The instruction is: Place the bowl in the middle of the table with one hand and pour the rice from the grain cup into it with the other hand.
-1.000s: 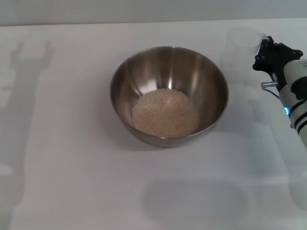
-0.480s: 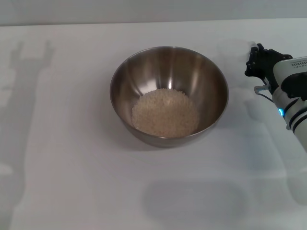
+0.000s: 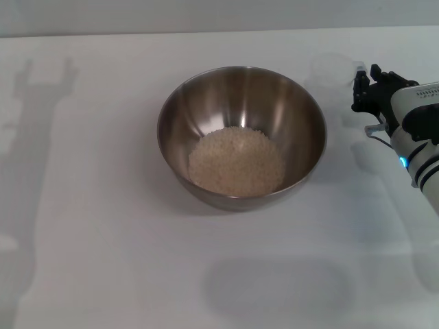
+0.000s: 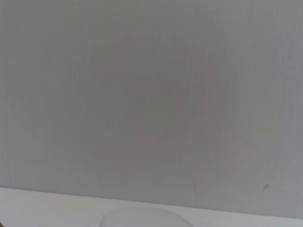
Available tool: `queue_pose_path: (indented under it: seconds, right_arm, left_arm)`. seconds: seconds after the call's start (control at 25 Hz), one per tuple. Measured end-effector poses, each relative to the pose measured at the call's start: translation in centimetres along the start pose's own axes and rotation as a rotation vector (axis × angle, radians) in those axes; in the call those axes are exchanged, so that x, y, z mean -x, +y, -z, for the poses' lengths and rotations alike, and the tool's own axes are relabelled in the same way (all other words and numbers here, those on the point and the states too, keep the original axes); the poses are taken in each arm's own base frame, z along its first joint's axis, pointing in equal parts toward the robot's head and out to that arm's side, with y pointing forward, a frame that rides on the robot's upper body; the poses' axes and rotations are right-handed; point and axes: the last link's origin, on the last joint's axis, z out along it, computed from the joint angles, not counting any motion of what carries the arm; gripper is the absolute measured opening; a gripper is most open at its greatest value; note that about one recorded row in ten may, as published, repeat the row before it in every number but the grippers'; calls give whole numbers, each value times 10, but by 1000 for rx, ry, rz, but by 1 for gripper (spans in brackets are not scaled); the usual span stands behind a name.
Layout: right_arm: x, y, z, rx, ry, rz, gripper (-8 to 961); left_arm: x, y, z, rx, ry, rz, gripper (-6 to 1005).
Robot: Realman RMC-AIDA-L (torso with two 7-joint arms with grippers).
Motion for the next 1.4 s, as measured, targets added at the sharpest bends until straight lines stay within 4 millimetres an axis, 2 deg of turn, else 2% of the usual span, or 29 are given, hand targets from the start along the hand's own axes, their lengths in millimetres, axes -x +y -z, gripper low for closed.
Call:
queue_pose_path:
  seconds: [0.4, 0.88, 1.0, 1.16, 1.2, 1.4]
  right_arm:
    - [-8, 3, 13, 10, -14, 0, 201]
    - [-19, -12, 61, -58, -157, -5, 306]
    - [-11, -22, 78, -98, -272, -24, 333]
    - [-2, -35, 88, -114, -376, -52, 371]
    - [5, -46, 95, -119, -455, -75, 380]
    - [18, -63, 105, -122, -573, -107, 481]
  left_arm:
    - [-2, -3, 6, -4, 14, -3, 844]
    - [-3, -5, 11, -4, 14, -4, 844]
    - [-3, -5, 12, 0, 12, -7, 844]
    - [-1, -3, 14, 13, 4, -16, 844]
    - [-1, -3, 15, 15, 2, -21, 844]
    - [3, -3, 18, 28, -14, -46, 844]
